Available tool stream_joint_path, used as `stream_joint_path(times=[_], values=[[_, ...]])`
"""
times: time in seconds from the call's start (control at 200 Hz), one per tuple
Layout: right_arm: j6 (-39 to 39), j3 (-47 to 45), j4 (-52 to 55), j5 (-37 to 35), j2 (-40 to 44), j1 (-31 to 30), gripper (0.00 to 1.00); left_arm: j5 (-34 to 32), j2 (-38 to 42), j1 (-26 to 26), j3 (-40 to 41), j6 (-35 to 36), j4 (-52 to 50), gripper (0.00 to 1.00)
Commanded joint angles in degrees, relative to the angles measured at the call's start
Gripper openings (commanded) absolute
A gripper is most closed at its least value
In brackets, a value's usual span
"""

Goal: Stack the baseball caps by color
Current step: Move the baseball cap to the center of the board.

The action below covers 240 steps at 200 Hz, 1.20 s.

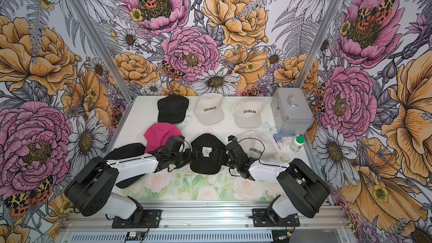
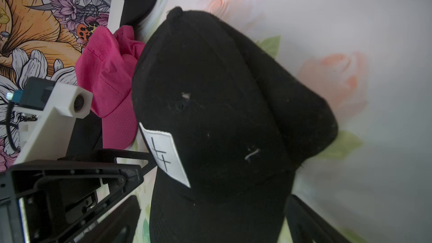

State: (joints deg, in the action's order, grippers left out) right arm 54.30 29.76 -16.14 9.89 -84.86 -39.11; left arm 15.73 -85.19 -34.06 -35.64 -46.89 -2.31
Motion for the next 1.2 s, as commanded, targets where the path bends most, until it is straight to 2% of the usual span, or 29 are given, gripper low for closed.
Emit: stream_joint_path(times=[0.0, 0.24, 0.385, 0.72, 0.945, 1.195], values=[[2.03, 0.63, -5.79, 0.90, -3.13, -0.33, 0.99, 1.15, -2.27, -0.53, -0.42, -2.22, -0.39, 0.99], [0.85, 4.92, -6.26, -2.20, -8.24, 0.17, 0.99, 2.72, -5.66, 1.01, -2.13, -3.32, 2.61, 0.99], [-0.07, 8.03, -7.23, -2.60, -11.63, 1.13, 0.99, 2.67, -8.60, 4.00, -3.44, -2.23, 3.95, 0.99], [1.85, 11.15, -8.97, -5.39, -16.25, 3.39, 0.99, 3.06, -12.18, 6.64, -6.73, -0.54, 4.33, 0.99], [-0.38, 9.35, -6.61, -5.68, -12.89, 5.54, 0.99, 1.94, -9.28, 7.11, -6.05, -0.09, 3.26, 0.99], [-4.01, 6.91, -2.42, -7.84, -4.74, 5.54, 0.99, -1.08, -3.47, 7.14, -8.67, 3.96, -5.73, 0.99]])
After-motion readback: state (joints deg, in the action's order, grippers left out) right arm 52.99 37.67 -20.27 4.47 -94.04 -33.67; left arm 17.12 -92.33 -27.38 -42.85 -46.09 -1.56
